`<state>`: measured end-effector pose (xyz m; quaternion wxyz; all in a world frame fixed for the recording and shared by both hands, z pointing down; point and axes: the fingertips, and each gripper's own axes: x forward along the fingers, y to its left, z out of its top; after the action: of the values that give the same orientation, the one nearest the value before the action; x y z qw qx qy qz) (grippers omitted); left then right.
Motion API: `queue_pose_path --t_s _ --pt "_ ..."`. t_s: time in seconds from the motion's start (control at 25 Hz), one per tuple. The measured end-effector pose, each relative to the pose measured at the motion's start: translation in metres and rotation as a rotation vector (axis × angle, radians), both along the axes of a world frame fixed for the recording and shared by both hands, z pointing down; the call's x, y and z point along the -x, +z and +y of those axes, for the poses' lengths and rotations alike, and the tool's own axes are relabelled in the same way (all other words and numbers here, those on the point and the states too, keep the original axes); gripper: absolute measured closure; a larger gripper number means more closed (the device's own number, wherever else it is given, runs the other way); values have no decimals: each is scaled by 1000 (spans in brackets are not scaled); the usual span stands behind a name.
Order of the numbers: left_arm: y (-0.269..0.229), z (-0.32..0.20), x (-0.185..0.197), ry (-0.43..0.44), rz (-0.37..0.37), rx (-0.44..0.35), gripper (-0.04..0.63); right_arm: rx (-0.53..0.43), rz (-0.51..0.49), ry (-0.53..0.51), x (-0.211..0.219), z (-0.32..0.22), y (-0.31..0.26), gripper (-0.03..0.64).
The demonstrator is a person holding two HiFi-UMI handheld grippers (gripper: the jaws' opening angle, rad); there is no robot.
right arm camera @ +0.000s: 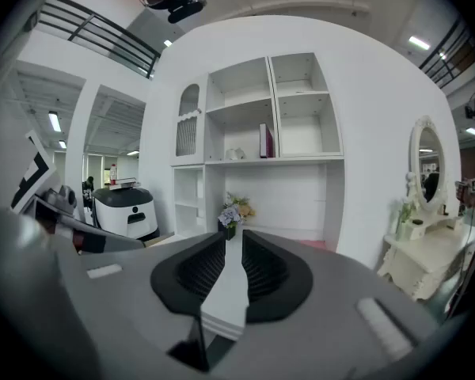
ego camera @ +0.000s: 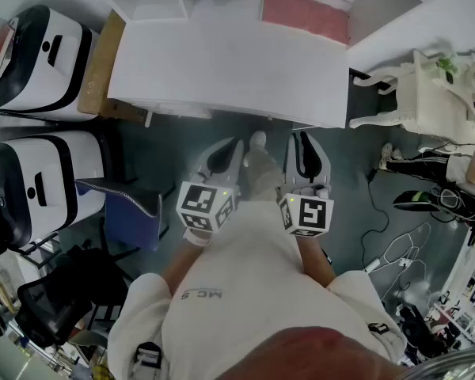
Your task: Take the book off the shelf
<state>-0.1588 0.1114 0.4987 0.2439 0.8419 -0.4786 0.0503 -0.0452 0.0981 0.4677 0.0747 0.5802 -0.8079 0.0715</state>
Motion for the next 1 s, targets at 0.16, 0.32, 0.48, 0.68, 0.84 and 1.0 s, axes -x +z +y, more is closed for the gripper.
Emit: queue_pose_path --t_s 0.16,0.32,0.48,0.68,0.84,1.0 --pt "-10 55 -1 -23 4 17 595 11 -35 -58 6 55 -11 618" --pt "-31 82 -10 -48 -8 -18 595 -17 -56 -112 4 79 -28 618" --pt "-46 96 -40 -56 -27 -42 595 -47 -68 -122 -32 88 -42 618" --pt "-54 92 -119 -68 -1 -51 595 -79 -120 -176 -95 80 -58 618" --pt "-66 93 -176 -39 -39 -94 595 -75 -145 -213 -133 89 -52 620" --pt "-63 97 -209 -57 -49 -93 595 -78 -118 -225 -169 96 -45 620"
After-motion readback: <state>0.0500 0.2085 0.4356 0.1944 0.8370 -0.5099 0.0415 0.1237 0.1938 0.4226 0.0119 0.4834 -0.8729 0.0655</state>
